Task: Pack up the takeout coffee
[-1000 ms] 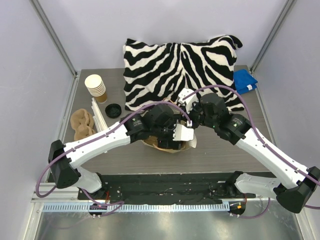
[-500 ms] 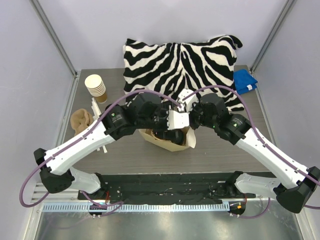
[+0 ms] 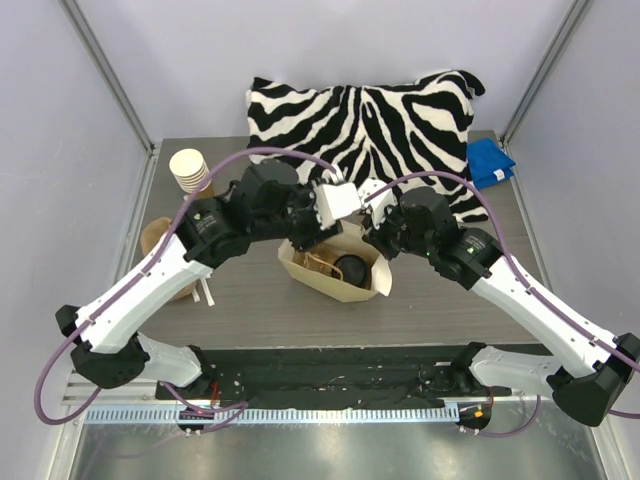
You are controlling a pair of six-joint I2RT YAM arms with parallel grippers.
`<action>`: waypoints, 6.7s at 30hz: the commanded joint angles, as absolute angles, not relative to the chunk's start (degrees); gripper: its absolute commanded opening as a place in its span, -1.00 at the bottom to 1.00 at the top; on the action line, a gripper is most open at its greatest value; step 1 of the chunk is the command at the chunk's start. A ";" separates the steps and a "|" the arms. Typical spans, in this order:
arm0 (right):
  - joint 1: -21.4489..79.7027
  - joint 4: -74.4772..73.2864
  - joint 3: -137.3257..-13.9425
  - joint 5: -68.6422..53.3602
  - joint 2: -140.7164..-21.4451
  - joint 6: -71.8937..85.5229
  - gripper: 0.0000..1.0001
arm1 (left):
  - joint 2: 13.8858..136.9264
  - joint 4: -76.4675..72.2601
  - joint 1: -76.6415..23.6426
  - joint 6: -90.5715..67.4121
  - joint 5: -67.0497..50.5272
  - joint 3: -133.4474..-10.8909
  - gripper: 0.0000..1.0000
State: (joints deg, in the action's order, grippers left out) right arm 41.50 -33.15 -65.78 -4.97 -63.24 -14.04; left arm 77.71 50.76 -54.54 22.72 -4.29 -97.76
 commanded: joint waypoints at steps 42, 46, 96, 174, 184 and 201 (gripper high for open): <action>40.69 -42.27 -65.04 -1.49 -59.24 -14.15 -0.98 | 67.60 74.53 -3.52 90.61 -20.03 -57.84 0.37; 40.69 -42.10 -65.39 -1.93 -59.94 -14.59 -0.98 | 68.54 76.02 -3.52 106.46 -19.69 -53.10 0.38; 40.69 -44.56 -67.15 -0.53 -61.35 -14.50 -0.98 | 78.14 50.10 -3.60 130.69 -12.39 -36.65 -0.71; 37.88 -43.59 -77.78 4.22 -62.05 -10.19 0.46 | 90.62 13.27 -22.93 -62.93 -12.39 -113.39 -1.00; 37.09 -42.71 -79.89 4.66 -62.58 -10.90 0.65 | 86.32 15.12 -29.26 -64.60 -13.71 -101.27 -1.00; 35.07 -41.75 -80.33 4.75 -62.49 -12.13 0.69 | 82.36 18.45 -34.36 -64.78 -13.71 -88.07 -0.87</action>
State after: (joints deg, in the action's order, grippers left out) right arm 35.57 -44.60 -78.22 4.01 -62.78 -11.79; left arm 85.47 18.11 -33.12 -65.60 -13.08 -89.45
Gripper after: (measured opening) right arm 0.845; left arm 0.018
